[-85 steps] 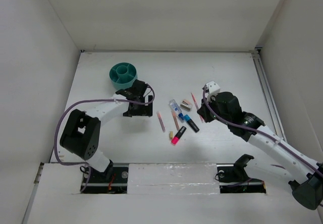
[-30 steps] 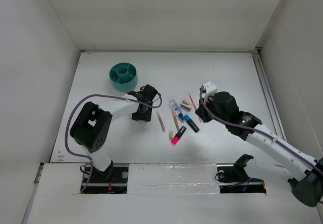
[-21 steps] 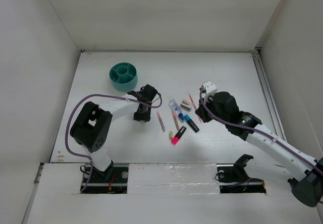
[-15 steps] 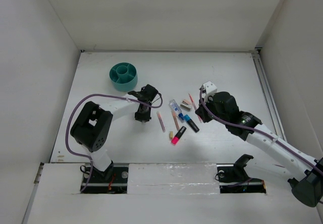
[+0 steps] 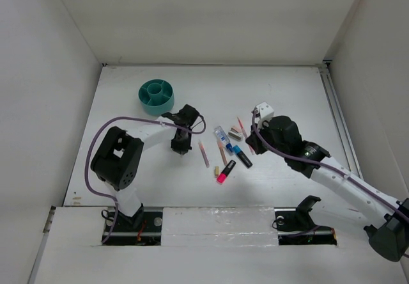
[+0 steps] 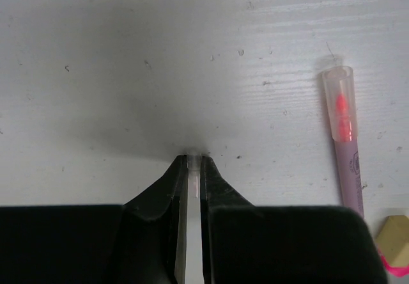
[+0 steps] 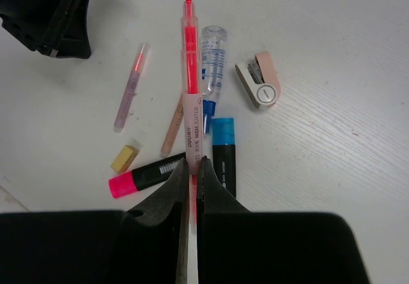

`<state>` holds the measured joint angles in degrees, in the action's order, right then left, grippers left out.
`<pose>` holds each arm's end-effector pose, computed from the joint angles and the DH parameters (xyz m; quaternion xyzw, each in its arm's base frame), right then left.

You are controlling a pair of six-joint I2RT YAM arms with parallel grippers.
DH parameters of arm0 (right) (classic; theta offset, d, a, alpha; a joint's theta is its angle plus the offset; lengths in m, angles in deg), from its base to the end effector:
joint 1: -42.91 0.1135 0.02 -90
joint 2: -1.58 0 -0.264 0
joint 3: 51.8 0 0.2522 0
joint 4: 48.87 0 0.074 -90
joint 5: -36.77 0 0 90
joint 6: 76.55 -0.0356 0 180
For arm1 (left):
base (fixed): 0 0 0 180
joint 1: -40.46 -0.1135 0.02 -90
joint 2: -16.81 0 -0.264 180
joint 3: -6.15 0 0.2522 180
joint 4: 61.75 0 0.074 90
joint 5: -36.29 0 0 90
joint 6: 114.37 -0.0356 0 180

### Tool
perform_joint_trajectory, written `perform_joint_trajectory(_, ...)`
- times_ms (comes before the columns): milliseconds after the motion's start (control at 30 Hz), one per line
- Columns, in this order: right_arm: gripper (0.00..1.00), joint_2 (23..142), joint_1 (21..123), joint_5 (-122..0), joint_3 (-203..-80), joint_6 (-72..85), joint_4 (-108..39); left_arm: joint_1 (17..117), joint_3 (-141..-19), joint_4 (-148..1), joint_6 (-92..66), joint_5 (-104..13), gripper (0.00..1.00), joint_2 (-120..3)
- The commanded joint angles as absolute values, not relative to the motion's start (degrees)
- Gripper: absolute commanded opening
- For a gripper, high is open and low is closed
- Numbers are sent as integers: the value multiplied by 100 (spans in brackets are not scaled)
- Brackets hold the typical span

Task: Sort the stationery into containers
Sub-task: Close the pen cap on the pen.

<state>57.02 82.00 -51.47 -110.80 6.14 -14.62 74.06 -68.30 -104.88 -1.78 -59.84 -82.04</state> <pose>0.1685 0.1355 0.2906 -0.2306 0.8378 0.1826 0.4600 0.2787 -0.1806 0.1691 0.0836 0.9759 -0.0454 0.1963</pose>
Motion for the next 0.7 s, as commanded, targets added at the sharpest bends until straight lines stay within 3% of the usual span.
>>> perform_joint_trajectory(0,0,5974,8255,-5655,-10890,581,-2540,7219,-7158,-10505,-187,-5513,0,-7857)
perform_joint_trajectory(200,0,6660,8307,-6930,-10547,-183,-3870,7166,-8545,-10085,-20,-5346,0,-6679)
perform_joint_trajectory(333,0,6943,8457,-7397,-10442,-676,-4757,7166,-8224,-8979,-142,-4801,0,-5748)
perform_joint_trajectory(667,0,7091,8589,-7767,-9799,-1915,-7826,7166,-7239,-8017,-196,-3851,0,-4393)
